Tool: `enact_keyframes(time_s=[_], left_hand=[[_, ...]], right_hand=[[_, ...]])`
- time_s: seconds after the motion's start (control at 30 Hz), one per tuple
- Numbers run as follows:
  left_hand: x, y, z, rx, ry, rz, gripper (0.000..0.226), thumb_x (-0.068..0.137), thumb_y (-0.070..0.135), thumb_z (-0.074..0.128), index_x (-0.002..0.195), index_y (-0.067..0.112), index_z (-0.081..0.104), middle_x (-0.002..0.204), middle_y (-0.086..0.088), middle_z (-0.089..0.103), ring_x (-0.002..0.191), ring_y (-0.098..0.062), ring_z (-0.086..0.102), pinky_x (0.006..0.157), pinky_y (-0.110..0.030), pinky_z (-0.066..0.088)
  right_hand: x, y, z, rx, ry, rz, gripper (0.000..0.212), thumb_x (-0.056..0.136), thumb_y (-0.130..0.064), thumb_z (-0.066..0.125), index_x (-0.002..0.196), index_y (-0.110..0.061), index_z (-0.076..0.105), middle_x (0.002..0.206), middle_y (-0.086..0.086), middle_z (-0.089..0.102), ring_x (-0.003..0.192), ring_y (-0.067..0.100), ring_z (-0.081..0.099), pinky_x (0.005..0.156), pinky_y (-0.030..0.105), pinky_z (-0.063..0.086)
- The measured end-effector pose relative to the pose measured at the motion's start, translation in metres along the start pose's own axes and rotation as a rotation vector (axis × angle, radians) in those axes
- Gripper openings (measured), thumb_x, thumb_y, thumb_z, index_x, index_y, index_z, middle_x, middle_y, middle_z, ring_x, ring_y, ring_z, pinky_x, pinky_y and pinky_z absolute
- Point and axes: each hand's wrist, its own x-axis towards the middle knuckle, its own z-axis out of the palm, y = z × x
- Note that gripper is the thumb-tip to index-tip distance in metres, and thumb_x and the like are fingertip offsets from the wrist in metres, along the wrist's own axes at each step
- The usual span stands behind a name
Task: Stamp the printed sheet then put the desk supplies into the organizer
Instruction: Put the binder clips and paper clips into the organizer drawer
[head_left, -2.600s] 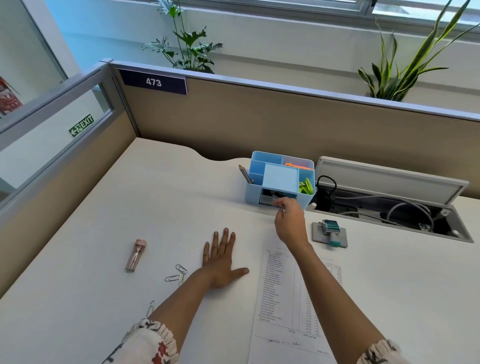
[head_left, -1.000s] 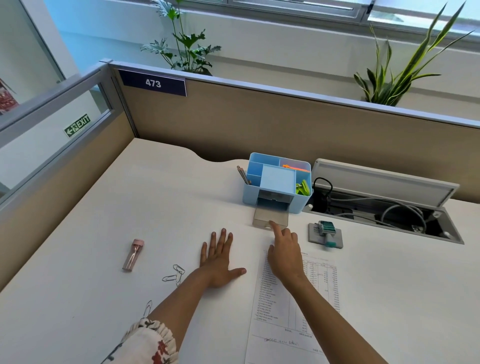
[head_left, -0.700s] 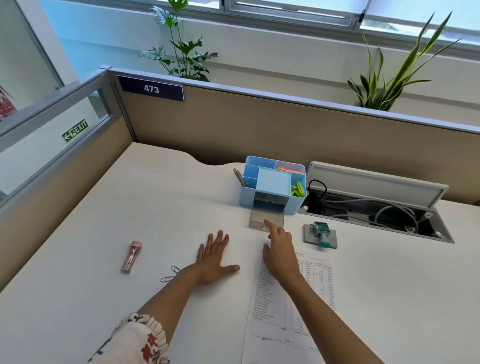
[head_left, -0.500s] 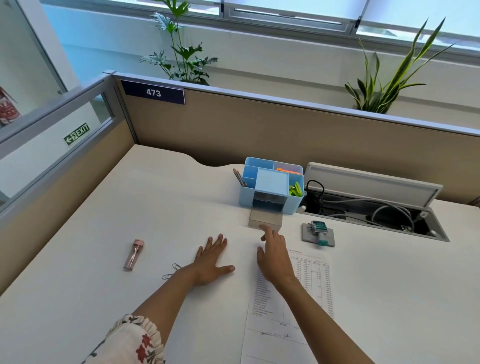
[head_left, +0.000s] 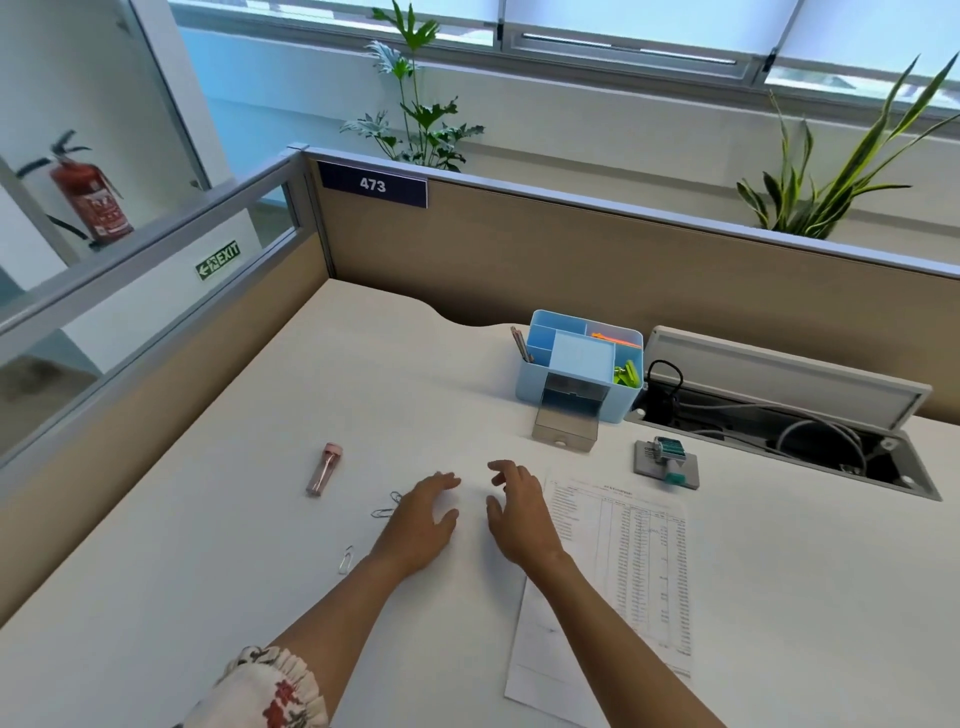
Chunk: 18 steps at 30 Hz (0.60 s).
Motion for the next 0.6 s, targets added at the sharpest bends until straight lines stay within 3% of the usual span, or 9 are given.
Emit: enact_keyframes(time_s=[0.07, 0.2, 0.3, 0.4, 0.5, 0.6], left_hand=[[-0.006, -0.009, -0.014, 0.032, 0.061, -0.02, 0.046, 0.093, 0.012, 0.058, 0.137, 0.023, 0.052, 0.149, 0.004, 0.043, 0.143, -0.013, 0.033, 0.117, -0.028, 0.027], [-0.025, -0.03, -0.044, 0.104, 0.183, -0.039, 0.041, 0.087, 0.002, 0.058, 0.127, 0.014, 0.058, 0.135, 0.001, 0.052, 0.131, -0.017, 0.047, 0.104, -0.018, 0.03], [-0.042, -0.046, -0.054, 0.137, 0.294, -0.134, 0.036, 0.087, 0.002, 0.057, 0.121, 0.01, 0.06, 0.13, -0.002, 0.053, 0.124, -0.02, 0.052, 0.099, -0.021, 0.036], [-0.059, -0.052, -0.051, 0.148, 0.421, -0.312, 0.035, 0.087, 0.006, 0.058, 0.122, 0.008, 0.058, 0.13, -0.005, 0.051, 0.123, -0.023, 0.049, 0.097, -0.03, 0.042], [-0.073, -0.053, -0.045, 0.16, 0.41, -0.326, 0.043, 0.085, 0.012, 0.064, 0.127, 0.005, 0.056, 0.129, -0.007, 0.051, 0.125, -0.023, 0.044, 0.1, -0.031, 0.04], [-0.082, -0.053, -0.042, 0.126, 0.328, -0.284, 0.056, 0.081, 0.018, 0.069, 0.133, 0.005, 0.052, 0.128, -0.003, 0.049, 0.125, -0.02, 0.042, 0.1, -0.026, 0.038]], right_hand=[[-0.002, -0.007, 0.008, -0.002, -0.056, 0.008, 0.039, 0.096, -0.015, 0.055, 0.133, -0.022, 0.045, 0.13, -0.001, 0.052, 0.119, 0.015, 0.049, 0.1, 0.022, 0.038], [-0.009, -0.021, 0.027, -0.023, -0.184, -0.064, 0.043, 0.096, -0.014, 0.053, 0.137, -0.019, 0.043, 0.138, 0.001, 0.047, 0.126, 0.016, 0.048, 0.104, 0.024, 0.037], [-0.013, -0.032, 0.042, -0.045, -0.278, -0.136, 0.052, 0.094, -0.014, 0.053, 0.144, -0.015, 0.037, 0.148, 0.003, 0.038, 0.135, 0.018, 0.041, 0.109, 0.022, 0.03], [-0.014, -0.039, 0.056, -0.072, -0.391, -0.17, 0.067, 0.095, -0.018, 0.053, 0.153, -0.013, 0.021, 0.161, 0.004, 0.017, 0.147, 0.019, 0.022, 0.116, 0.024, 0.018], [-0.011, -0.042, 0.067, -0.145, -0.484, -0.189, 0.076, 0.097, -0.023, 0.053, 0.157, -0.014, 0.006, 0.164, 0.001, -0.004, 0.151, 0.017, 0.003, 0.119, 0.029, 0.013], [-0.005, -0.046, 0.073, -0.232, -0.53, -0.246, 0.073, 0.1, -0.023, 0.048, 0.157, -0.015, 0.003, 0.164, 0.0, -0.008, 0.152, 0.019, -0.004, 0.121, 0.034, 0.012]])
